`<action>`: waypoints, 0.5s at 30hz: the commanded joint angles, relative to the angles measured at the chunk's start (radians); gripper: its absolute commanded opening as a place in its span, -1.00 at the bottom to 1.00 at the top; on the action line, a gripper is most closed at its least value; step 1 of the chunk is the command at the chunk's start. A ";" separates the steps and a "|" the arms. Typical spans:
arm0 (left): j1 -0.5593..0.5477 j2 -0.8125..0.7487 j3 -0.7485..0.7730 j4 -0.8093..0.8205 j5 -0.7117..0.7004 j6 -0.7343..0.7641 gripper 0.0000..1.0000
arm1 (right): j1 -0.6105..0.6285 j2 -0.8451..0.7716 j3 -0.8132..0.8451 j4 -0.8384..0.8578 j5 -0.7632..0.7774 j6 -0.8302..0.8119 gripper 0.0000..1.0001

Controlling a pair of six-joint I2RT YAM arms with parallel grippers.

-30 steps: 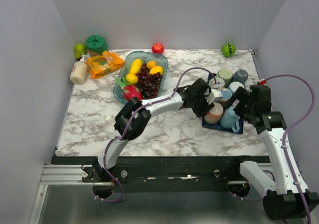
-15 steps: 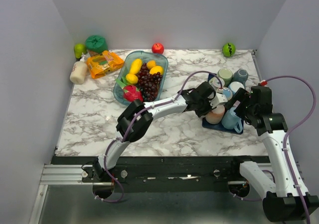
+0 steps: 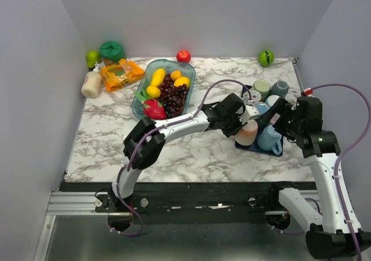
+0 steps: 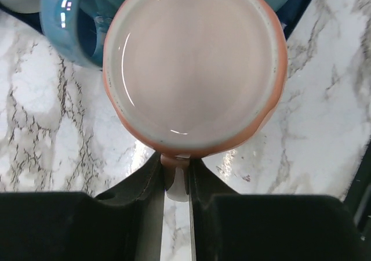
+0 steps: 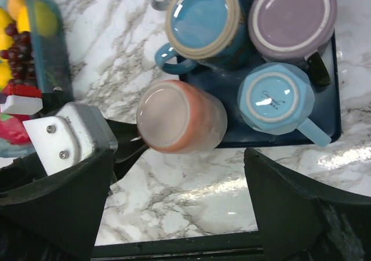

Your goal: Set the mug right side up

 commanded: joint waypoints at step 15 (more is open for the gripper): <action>0.289 -0.533 -0.069 0.333 0.261 -0.846 -1.00 | -0.006 -0.107 0.192 0.257 -0.456 0.032 0.97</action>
